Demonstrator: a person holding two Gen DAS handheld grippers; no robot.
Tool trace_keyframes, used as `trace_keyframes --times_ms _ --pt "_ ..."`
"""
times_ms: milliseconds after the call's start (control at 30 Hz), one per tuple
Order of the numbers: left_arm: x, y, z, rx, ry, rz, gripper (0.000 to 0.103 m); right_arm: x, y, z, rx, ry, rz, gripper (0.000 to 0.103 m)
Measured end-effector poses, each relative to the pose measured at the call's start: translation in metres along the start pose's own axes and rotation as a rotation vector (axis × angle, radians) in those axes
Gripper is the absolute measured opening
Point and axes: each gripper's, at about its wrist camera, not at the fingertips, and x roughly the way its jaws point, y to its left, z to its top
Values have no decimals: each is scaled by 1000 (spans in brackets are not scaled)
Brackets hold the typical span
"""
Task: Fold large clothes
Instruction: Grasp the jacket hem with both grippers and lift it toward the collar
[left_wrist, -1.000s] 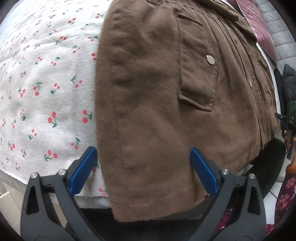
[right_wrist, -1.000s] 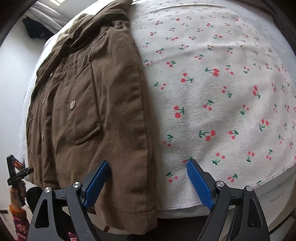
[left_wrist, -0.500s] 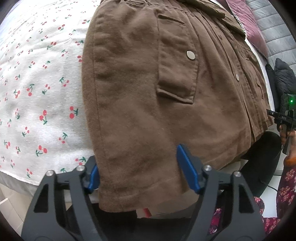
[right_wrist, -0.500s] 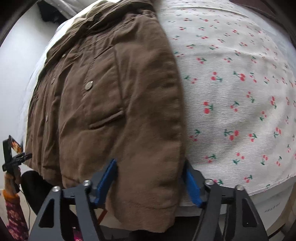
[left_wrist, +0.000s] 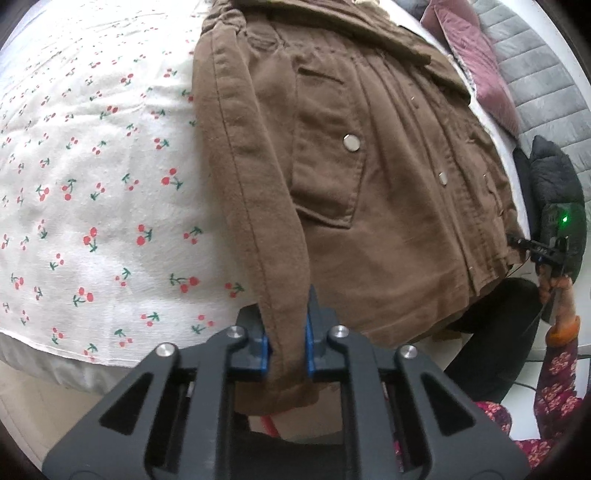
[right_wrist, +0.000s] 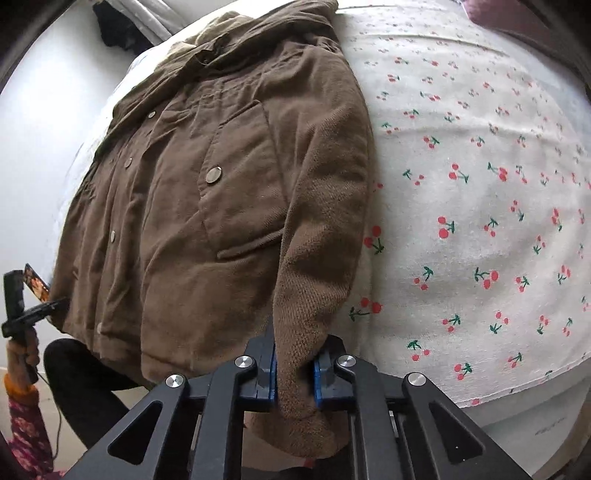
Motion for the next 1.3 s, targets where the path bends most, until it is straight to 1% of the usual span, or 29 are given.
trace_keyframes --times_ms 233,267,367,500,533,667,833,1000,1033,1133,1200,1233,1300 --pt "-26 -9 7 -4 -85 -57 12 -19 -4 1 -24 -52 8 11" --pt "-32 -11 10 0 -102 -67 12 -23 -8 2 -28 -60 14 10" --pt "-49 -18 21 15 -149 -84 11 -40 -3 8 -37 -105 30 10" --pt "-74 -25 39 23 -214 -112 11 -64 5 20 -33 -166 92 10" --pt "-78 -24 43 27 -223 -118 11 -71 7 25 -31 -186 114 10" --pt "-99 -27 68 37 -272 -142 11 -93 18 46 -29 -245 159 9" --pt "-123 -34 109 44 -346 -138 11 -114 30 90 -20 -314 176 9" --pt "-142 -36 167 51 -408 -107 11 -125 28 143 22 -364 184 9" --pt "-143 -36 174 52 -415 -101 11 -127 27 156 31 -377 179 9" --pt "-144 -32 212 42 -436 -72 11 -130 22 191 61 -396 172 9" --pt "-139 -25 242 11 -439 -58 11 -127 18 219 83 -400 156 9" --pt "-136 -22 251 -1 -439 -51 11 -124 15 232 96 -399 148 9" --pt "-121 -8 281 -44 -430 -17 11 -112 8 263 127 -391 128 9"
